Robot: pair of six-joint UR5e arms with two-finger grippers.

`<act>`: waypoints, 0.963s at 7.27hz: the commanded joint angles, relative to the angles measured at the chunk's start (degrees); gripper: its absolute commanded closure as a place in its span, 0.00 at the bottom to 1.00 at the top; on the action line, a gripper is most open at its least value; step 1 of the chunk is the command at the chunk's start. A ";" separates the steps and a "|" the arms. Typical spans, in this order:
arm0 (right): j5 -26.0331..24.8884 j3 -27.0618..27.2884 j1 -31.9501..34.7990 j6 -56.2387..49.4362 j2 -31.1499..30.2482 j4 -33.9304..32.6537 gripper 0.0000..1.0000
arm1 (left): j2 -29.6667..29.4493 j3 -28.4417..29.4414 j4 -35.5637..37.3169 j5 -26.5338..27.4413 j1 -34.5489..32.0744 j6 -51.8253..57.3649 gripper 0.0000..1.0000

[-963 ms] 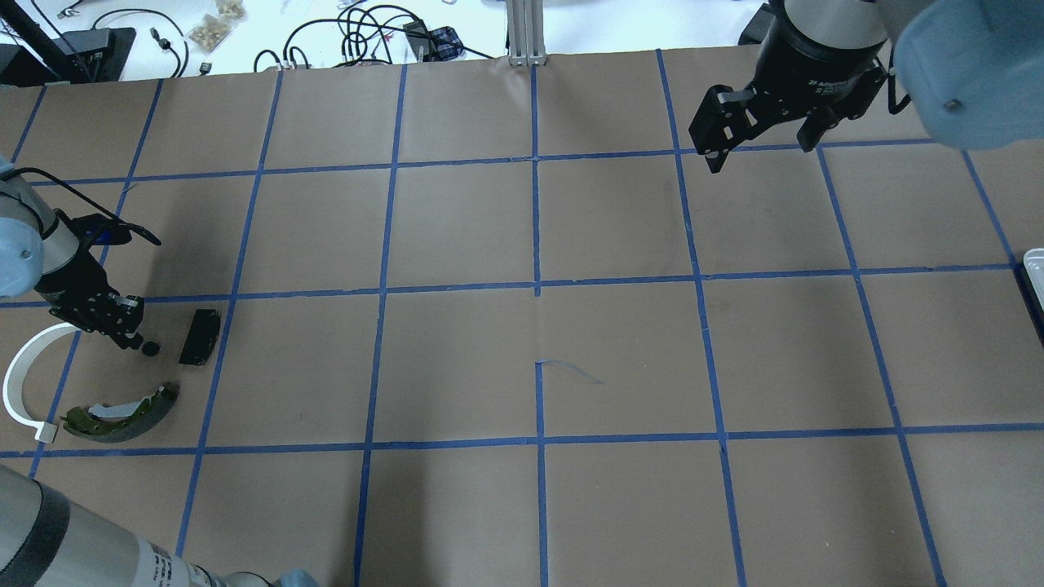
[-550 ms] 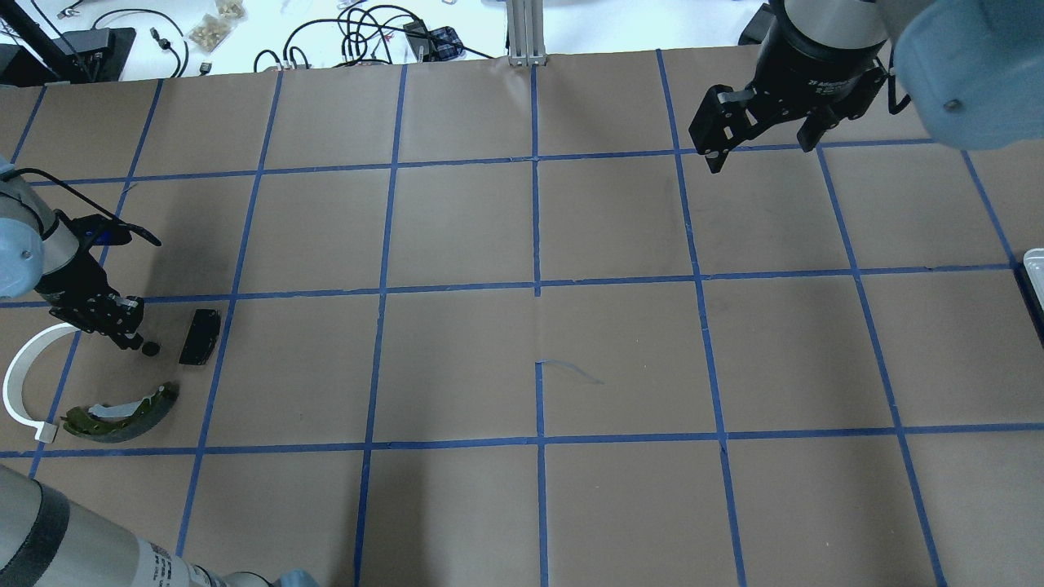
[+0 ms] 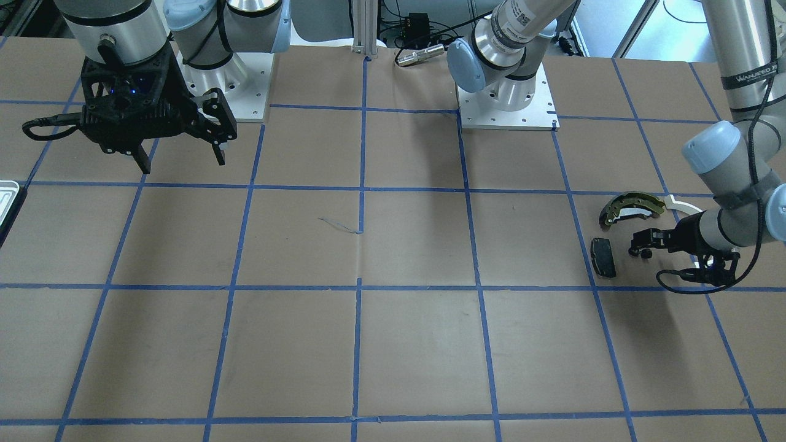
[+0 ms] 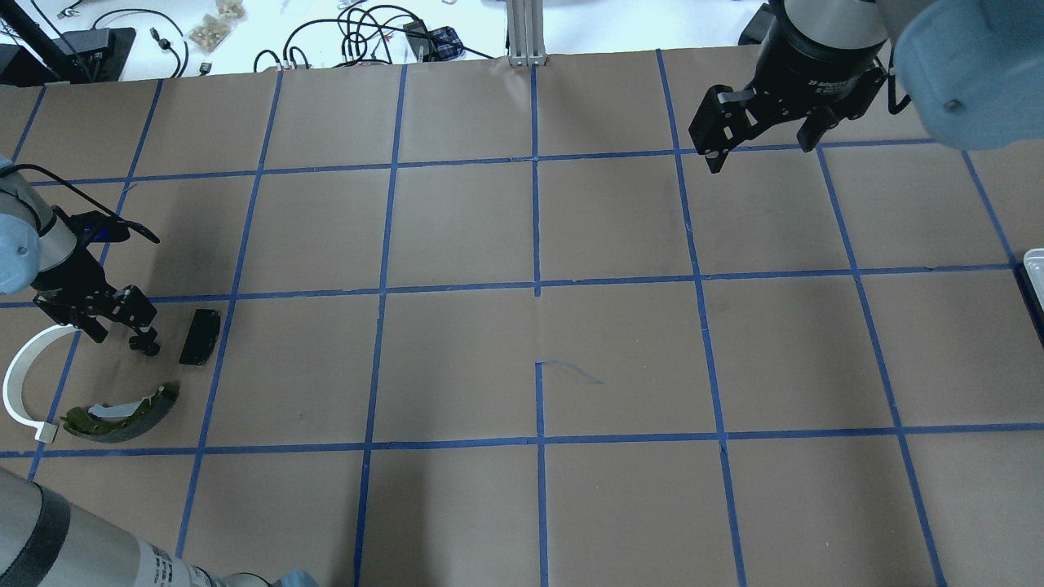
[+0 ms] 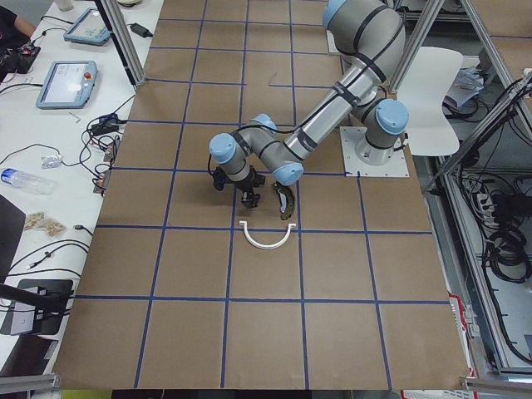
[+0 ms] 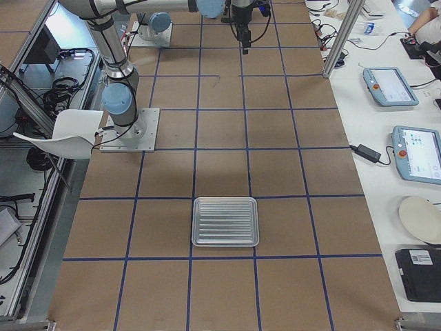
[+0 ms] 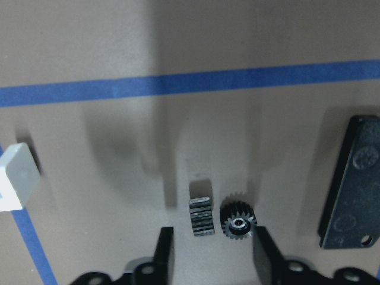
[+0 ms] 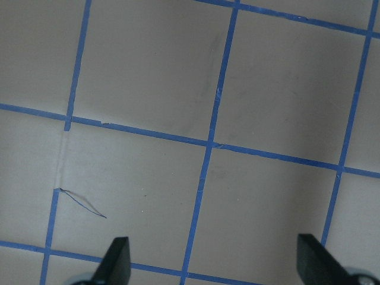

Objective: Place bearing gear from tray to pile

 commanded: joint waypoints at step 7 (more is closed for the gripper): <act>-0.01 0.09 0.00 -0.03 0.03 0.00 0.00 | 13.03 22.38 -25.17 -6.93 -24.12 -21.43 0.00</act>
